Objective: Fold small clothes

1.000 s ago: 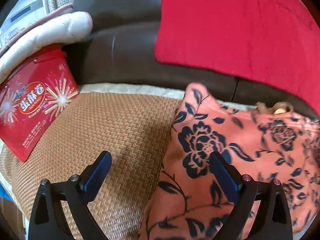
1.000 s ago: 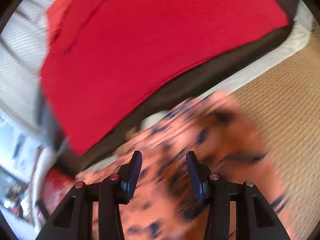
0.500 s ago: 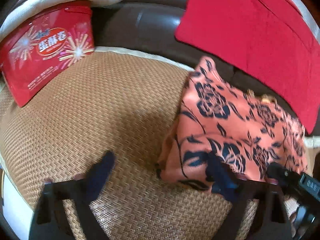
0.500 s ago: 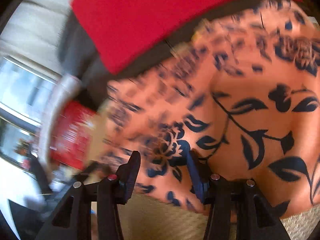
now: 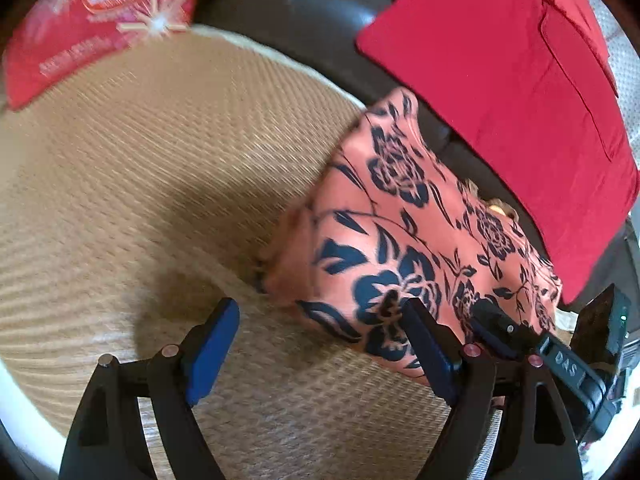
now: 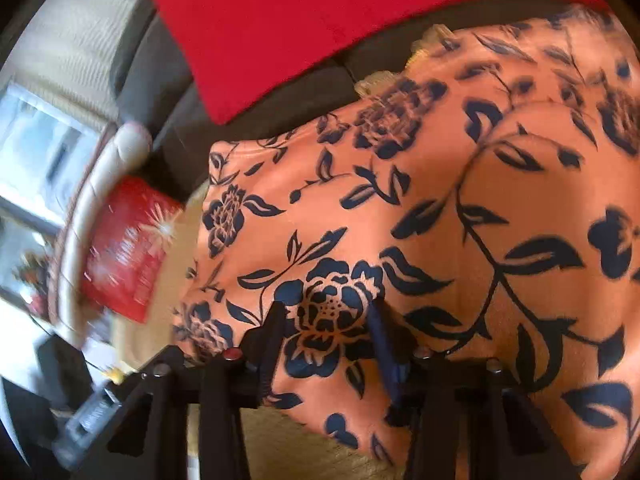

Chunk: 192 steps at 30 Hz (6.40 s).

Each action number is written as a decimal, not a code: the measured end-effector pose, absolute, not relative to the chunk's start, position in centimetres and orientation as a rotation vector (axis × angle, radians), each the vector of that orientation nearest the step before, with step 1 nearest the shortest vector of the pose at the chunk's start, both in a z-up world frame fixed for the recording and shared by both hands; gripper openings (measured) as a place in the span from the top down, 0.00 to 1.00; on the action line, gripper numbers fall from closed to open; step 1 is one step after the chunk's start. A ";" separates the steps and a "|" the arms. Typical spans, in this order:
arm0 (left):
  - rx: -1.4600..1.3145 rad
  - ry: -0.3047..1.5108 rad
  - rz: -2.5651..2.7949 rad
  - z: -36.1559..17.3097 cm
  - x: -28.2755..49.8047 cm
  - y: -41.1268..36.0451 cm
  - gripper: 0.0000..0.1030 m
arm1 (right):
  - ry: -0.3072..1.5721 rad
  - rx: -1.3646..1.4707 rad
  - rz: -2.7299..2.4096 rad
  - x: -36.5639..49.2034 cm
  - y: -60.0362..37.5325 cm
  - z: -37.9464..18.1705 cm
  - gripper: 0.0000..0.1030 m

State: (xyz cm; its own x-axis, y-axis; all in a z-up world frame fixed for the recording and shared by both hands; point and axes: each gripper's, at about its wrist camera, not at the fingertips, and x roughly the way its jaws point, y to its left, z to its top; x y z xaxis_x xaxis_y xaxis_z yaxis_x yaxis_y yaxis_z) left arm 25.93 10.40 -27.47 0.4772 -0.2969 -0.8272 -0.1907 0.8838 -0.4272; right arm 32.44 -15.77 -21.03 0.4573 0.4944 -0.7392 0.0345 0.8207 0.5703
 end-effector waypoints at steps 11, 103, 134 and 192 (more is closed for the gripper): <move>-0.569 0.933 -0.113 -27.7 28.9 8.6 0.51 | 1.132 0.825 0.373 31.6 -19.7 -23.8 1.00; 0.286 0.842 -0.672 -22.4 18.8 -13.2 0.20 | 0.804 0.890 -0.099 24.5 -34.1 -17.9 0.80; 0.216 0.698 -0.690 -21.2 17.7 -12.5 0.20 | 0.717 0.637 0.038 25.2 -24.7 -13.6 0.82; 0.279 0.871 -0.538 -25.5 22.8 -6.7 0.17 | 0.971 0.660 -0.048 25.5 -26.4 -11.6 0.76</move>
State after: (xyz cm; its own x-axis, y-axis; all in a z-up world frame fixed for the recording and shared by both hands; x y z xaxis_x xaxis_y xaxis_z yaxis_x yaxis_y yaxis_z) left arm 22.83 -6.75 -25.55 0.5235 -0.3325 -0.7845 0.5533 0.8328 0.0162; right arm 25.49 -26.37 -11.64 0.5790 0.2479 -0.7767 0.3230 0.8049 0.4977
